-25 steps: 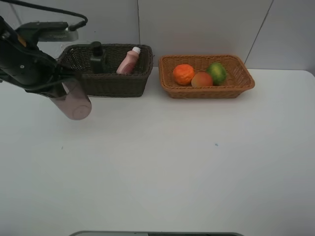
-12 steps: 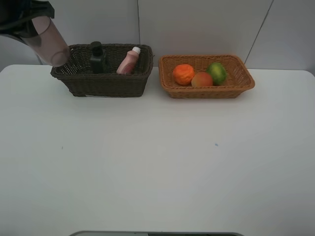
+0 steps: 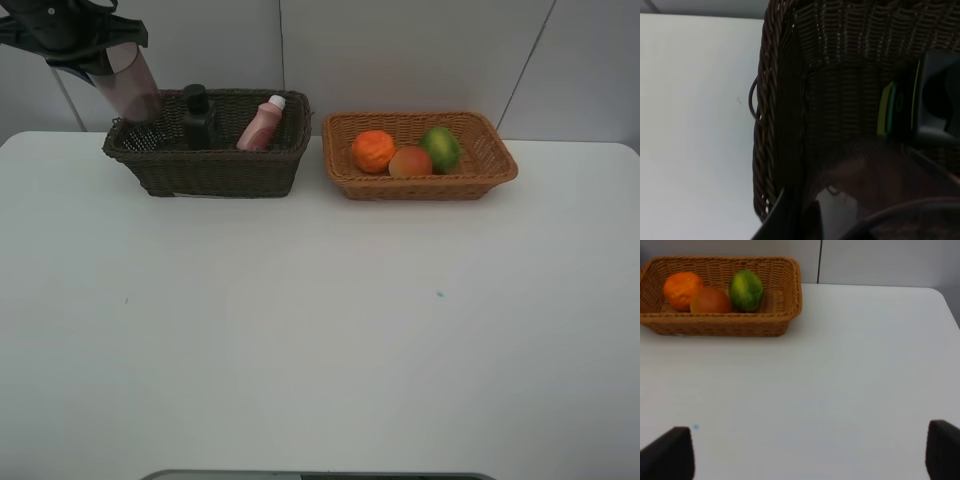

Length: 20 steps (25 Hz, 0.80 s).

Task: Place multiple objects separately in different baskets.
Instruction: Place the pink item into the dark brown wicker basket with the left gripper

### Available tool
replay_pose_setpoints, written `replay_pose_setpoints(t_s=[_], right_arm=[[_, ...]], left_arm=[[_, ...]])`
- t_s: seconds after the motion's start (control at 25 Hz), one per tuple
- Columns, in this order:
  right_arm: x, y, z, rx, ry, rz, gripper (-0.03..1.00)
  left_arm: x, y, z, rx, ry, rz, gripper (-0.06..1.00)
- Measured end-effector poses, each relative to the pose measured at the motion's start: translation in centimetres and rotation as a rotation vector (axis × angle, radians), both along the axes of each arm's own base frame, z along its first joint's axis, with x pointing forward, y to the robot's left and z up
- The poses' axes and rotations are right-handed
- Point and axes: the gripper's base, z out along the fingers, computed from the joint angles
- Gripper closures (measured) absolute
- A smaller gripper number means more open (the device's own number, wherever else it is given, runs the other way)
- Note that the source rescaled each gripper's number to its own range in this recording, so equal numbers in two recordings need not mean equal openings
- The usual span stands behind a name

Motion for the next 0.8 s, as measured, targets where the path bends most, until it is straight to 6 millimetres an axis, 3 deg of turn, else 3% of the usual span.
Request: replay_pose_setpoints(t_s=[0.36, 0.8], right_arm=[[0.0, 0.0, 0.0, 0.0, 0.0, 0.0, 0.04], [0.0, 0.0, 0.0, 0.0, 0.0, 0.0, 0.04]], left_arm=[[2.6, 0.6, -4.4, -0.002, -0.011, 0.008, 0.94], [3.5, 0.7, -6.7, -0.005, -0.013, 0.006, 0.94]])
